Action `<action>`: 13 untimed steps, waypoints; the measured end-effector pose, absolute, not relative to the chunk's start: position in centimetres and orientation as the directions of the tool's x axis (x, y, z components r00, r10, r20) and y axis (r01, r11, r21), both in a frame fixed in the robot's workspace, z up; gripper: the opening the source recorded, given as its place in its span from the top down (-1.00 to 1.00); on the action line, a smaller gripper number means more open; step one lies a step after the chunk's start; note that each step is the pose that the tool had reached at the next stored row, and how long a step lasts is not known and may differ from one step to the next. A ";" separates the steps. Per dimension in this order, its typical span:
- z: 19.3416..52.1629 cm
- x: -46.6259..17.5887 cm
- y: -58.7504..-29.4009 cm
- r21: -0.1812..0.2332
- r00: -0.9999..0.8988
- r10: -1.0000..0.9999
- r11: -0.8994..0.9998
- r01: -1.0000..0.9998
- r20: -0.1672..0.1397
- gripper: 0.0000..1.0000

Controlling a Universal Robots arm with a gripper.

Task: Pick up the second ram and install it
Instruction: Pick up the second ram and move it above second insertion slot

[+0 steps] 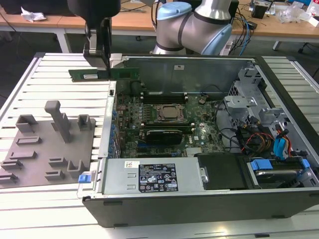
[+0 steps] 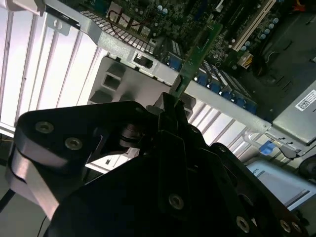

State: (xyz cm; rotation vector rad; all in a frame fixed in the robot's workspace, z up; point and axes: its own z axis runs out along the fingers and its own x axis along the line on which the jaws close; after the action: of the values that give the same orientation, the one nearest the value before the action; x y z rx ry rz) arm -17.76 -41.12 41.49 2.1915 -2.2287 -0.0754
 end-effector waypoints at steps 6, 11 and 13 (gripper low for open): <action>41.5 -16.0 -41.1 0.045 -0.017 -1.000 0.016 -0.999 -0.023 0.73; 41.5 -13.8 -41.1 0.045 -0.017 -1.000 0.016 -0.999 -0.023 0.73; 41.5 -13.1 -41.1 0.045 -0.017 -1.000 0.016 -0.999 -0.023 0.73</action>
State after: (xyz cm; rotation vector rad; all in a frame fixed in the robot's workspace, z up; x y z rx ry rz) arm -13.15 -41.12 41.49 2.1915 -2.2286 -0.0755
